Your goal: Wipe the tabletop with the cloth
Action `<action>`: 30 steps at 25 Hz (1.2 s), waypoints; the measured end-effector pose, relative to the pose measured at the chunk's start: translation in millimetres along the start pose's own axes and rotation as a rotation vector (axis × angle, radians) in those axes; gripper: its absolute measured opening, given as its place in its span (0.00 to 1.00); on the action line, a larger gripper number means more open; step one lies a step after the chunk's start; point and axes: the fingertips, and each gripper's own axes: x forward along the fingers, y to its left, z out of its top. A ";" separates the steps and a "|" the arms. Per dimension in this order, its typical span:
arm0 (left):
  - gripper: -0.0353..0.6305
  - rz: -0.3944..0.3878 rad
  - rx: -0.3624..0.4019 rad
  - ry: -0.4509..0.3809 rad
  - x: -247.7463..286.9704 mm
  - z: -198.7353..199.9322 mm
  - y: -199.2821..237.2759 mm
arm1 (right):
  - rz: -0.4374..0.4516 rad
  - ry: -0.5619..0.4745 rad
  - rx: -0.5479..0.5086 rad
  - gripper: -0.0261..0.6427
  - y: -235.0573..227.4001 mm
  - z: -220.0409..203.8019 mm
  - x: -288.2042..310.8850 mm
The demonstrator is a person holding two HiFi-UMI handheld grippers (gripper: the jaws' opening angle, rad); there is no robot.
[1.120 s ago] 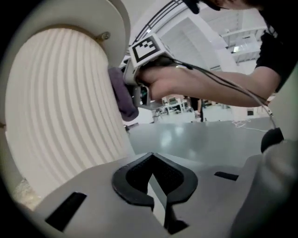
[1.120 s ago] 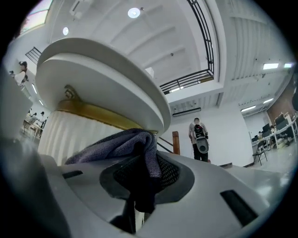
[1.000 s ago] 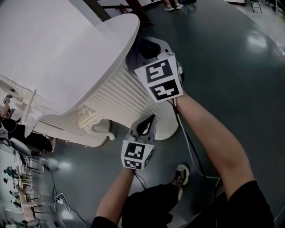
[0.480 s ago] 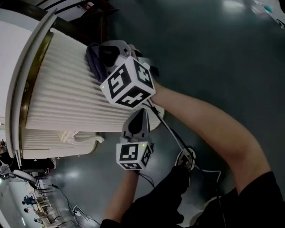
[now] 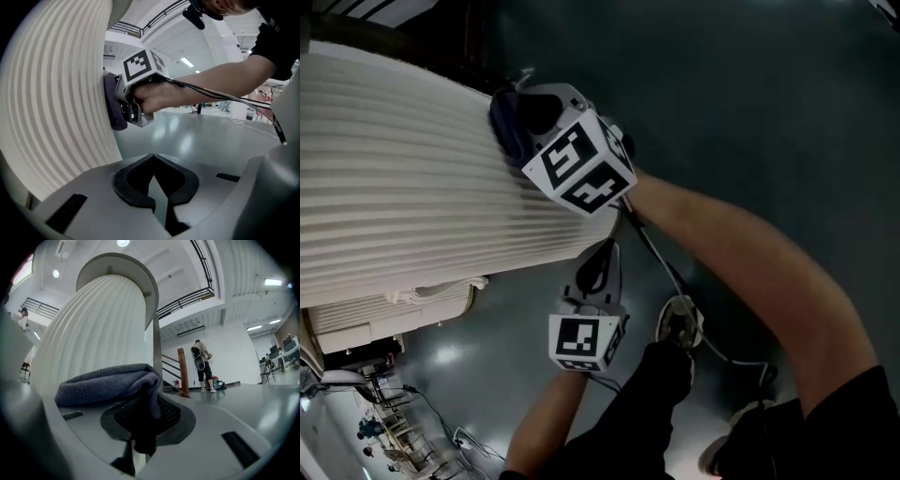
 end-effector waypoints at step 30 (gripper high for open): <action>0.06 -0.062 -0.093 0.193 13.2 -102.4 -15.8 | -0.087 0.629 0.048 0.13 40.0 -329.1 -80.5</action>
